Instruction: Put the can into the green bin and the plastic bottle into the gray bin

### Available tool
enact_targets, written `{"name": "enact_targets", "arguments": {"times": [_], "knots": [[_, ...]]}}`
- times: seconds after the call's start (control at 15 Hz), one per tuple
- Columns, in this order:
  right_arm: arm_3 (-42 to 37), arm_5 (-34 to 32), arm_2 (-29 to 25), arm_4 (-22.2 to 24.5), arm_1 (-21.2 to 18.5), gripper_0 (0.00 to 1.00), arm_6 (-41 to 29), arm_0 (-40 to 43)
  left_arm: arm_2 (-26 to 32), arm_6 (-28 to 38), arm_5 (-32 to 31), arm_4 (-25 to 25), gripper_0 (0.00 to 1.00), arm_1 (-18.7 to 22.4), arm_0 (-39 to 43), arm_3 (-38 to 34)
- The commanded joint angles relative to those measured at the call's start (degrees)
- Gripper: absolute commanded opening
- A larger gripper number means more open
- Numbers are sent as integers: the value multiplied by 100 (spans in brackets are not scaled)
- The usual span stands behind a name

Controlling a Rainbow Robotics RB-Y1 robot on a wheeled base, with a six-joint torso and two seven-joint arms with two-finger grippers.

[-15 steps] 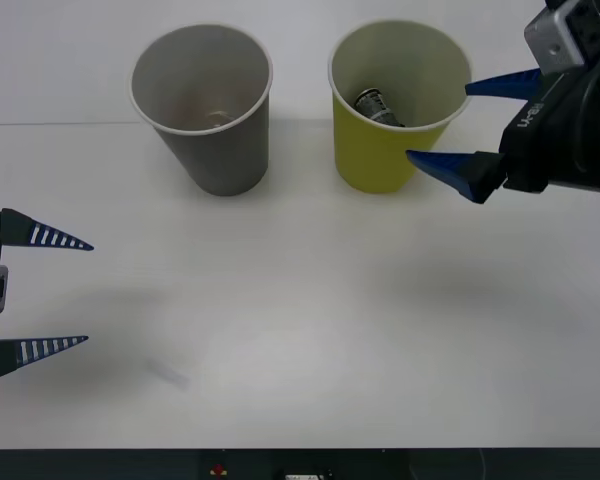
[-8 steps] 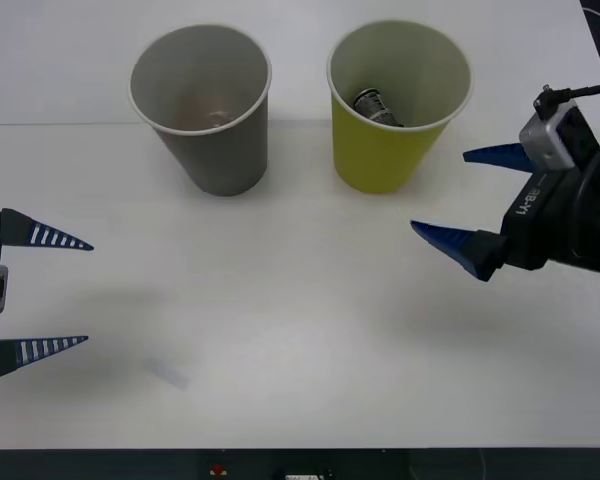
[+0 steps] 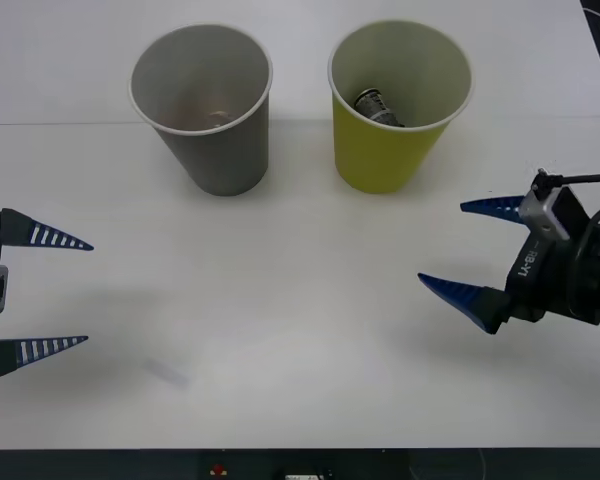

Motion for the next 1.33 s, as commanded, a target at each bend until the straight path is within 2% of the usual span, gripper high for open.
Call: {"name": "enact_targets", "arguments": {"times": [0.07, 0.47, 0.67, 0.8, 0.93, 1.0, 1.33], "knots": [[460, 167, 55, -247, 0, 100, 645, 120, 0, 0, 0, 0, 100, 0, 0, 0], [750, 607, 82, -493, 0, 100, 1656, 691, 0, 0, 0, 0, 100, 0, 0, 0], [1119, 651, 91, -836, 0, 100, 2262, 805, 0, 0, 0, 0, 100, 0, 0, 0], [1058, 554, -32, -607, -79, 100, 2429, 787, 0, 0, 0, 0, 100, 0, 0, 0], [777, 466, -112, -344, -457, 100, 2271, 779, 0, 0, 0, 0, 100, 0, 0, 0], [662, 466, -85, -335, -791, 100, 2052, 814, 0, 0, 0, 0, 100, 0, 0, 0], [495, 466, -85, -660, -1854, 100, 1797, 919, 0, 0, 0, 0, 100, 0, 0, 0]]}}
